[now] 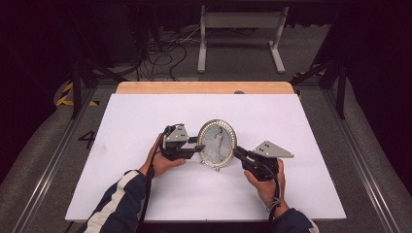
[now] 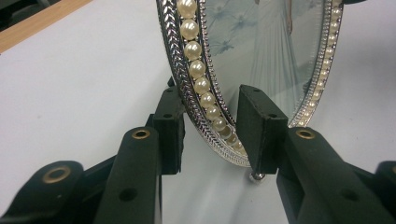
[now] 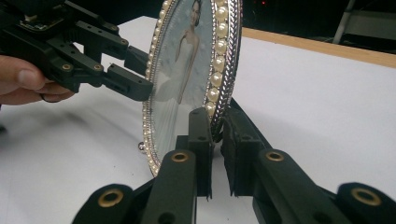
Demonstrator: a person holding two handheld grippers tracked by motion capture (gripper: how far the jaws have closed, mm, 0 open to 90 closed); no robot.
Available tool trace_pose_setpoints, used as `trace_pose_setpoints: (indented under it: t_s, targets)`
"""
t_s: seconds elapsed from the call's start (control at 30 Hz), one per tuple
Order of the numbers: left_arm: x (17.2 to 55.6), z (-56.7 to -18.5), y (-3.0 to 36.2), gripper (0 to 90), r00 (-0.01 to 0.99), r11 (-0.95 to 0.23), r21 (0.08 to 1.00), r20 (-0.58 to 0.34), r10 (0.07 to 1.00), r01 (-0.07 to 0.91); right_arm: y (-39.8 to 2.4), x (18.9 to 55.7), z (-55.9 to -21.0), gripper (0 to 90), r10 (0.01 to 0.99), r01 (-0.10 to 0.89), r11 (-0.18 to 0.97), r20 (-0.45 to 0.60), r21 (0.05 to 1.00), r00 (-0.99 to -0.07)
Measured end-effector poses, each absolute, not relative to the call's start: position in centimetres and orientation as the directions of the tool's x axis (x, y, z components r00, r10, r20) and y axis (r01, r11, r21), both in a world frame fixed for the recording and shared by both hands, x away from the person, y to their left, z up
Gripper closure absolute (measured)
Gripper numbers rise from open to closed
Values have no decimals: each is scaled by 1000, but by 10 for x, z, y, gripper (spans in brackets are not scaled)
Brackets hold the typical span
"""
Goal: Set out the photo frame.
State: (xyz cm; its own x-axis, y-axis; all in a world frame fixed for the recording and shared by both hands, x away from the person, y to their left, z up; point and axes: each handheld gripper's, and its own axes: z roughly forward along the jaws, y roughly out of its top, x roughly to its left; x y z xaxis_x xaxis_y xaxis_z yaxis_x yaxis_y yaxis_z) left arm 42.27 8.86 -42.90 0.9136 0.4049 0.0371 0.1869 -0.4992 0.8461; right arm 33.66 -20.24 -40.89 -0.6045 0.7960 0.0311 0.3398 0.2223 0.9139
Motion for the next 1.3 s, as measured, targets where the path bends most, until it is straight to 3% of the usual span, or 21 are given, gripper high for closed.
trace_pose_setpoints:
  t_s: [0.47, 0.83, 1.07, 1.2, 1.3]
  targets:
    - [410, -431, 86, 607, 906, -571, 807, 120, 407, 150, -201, 342, -407, 814, 805, 332, 228, 14, 915, -593]
    - [408, -431, 86, 589, 912, -567, 810, 108, 394, 149, -203, 345, -407, 792, 815, 333, 226, 9, 915, -579]
    - [408, -423, 94, 546, 910, -499, 853, 77, 406, 151, -205, 342, -401, 791, 815, 306, 215, 2, 927, -579]
    - [410, -422, 94, 559, 907, -470, 866, 48, 418, 171, -202, 343, -404, 801, 820, 318, 225, -3, 921, -572]
    - [409, -423, 93, 622, 899, -488, 856, 67, 433, 171, -201, 344, -406, 807, 819, 319, 228, -4, 920, -573]
